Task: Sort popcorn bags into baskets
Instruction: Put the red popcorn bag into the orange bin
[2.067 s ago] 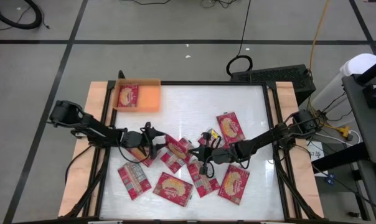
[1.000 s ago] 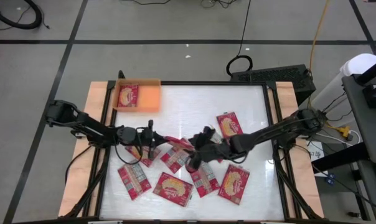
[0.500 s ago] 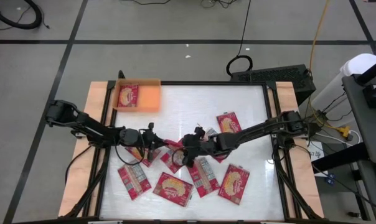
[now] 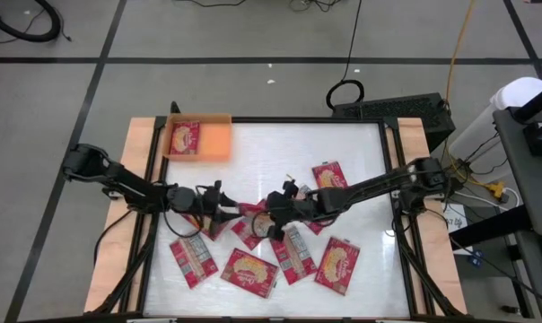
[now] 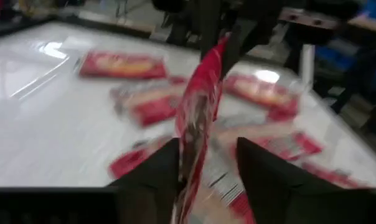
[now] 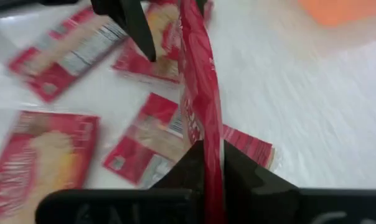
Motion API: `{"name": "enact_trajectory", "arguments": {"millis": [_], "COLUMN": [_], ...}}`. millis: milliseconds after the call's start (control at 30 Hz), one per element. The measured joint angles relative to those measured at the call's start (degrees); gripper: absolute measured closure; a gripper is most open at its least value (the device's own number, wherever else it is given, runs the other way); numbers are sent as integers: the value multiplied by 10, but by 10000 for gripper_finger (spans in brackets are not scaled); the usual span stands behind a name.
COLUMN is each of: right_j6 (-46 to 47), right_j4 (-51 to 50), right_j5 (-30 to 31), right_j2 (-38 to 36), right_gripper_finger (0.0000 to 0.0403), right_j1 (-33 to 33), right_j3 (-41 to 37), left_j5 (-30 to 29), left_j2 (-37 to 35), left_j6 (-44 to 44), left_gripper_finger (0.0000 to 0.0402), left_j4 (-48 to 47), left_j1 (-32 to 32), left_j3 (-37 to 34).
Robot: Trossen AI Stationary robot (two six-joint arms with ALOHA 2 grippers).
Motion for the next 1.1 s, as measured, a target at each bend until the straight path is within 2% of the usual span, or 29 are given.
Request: {"name": "enact_trajectory", "arguments": {"millis": [133,300,500,600,833,967,1100], "right_j6": [-11,-24,-78,-120,-219,-220,-178], "right_j4": [-36,-51,13,133,522,704,797], "right_j5": [8,32,167,207,202,201,194], "right_j2": [-58,-139,-181,-180,-174,-175,-166], "right_gripper_finger": [393,394,390,389,386,386,386], "right_j1": [26,78,146,161,156,140,118], "right_j3": [0,0,-4,-41,-202,-294,-348], "left_j5": [1,1,-11,-25,-25,-26,-29], "left_j2": [-48,-85,-86,-86,-86,-86,-81], "left_j6": [3,5,39,49,87,111,131], "left_gripper_finger": [176,135,125,130,137,137,137], "left_j4": [9,-3,7,40,128,148,136], "left_j1": [-15,-39,-59,-59,-68,-70,-72], "left_j3": [0,0,0,0,1,8,40]}}
